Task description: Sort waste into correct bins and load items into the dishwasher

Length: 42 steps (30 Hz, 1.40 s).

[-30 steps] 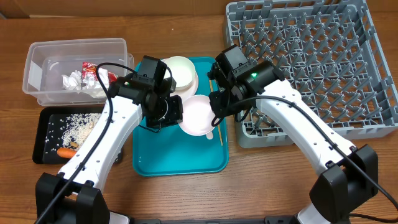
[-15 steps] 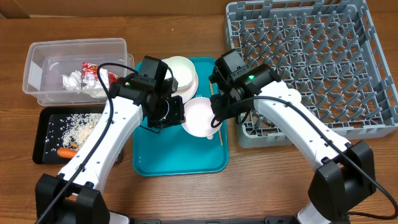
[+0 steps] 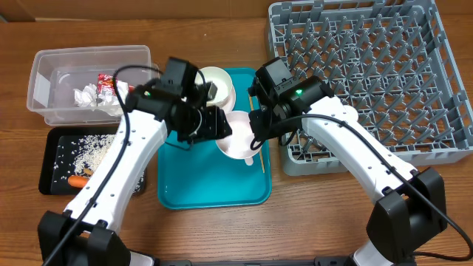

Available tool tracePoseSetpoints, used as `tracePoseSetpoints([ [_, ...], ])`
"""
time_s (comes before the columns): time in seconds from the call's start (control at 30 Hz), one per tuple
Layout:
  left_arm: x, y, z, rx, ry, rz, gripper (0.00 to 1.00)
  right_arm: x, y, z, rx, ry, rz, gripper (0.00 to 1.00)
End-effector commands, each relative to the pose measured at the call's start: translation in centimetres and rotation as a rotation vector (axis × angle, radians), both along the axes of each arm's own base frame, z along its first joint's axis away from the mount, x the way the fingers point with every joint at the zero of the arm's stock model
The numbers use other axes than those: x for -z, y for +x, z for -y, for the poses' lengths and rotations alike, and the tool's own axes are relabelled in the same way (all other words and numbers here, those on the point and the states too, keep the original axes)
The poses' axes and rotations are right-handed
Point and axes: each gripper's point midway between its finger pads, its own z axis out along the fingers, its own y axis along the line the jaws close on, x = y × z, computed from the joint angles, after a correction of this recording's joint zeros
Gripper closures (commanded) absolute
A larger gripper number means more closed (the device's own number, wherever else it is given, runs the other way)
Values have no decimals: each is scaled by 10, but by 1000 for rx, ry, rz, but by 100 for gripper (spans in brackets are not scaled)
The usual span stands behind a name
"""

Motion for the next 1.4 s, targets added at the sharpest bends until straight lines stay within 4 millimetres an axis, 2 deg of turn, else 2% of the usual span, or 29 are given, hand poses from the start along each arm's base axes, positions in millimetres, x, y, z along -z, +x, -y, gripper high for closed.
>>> tracePoseSetpoints([
  [0.0,-46,16,7,74,-55,154,50,-3,10,5,19,-36,61,96],
  [0.1,-64,28,2,54,-53,209,47,-8,27,2,33,-20,129,96],
  [0.13,-66,30,0,49,-52,218,36,-10,34,1,39,-8,154,96],
  [0.17,-67,31,0,46,-48,223,12,-13,40,0,46,4,180,96],
  [0.2,-66,31,-1,43,-42,225,0,-16,48,-1,55,11,209,96],
  [0.33,-61,34,-8,25,4,228,0,-28,82,12,124,-5,337,96],
  [0.6,-57,40,-19,-4,72,246,0,-58,144,61,298,-74,576,96],
  [0.7,-56,40,-19,-5,74,246,0,-78,167,72,304,-75,692,96],
  [0.87,-56,40,-19,-5,74,246,1,-126,203,87,291,-92,941,96],
  [1.03,-56,40,-19,-5,74,246,0,-171,225,106,213,-238,1175,96],
  [1.1,-56,40,-19,-5,75,247,0,-182,229,112,142,-329,1237,96],
  [1.27,-56,40,-19,-5,74,246,0,-193,240,128,-6,-526,1327,96],
  [1.37,-56,40,-19,-5,74,246,0,-195,251,141,-3,-580,1362,96],
])
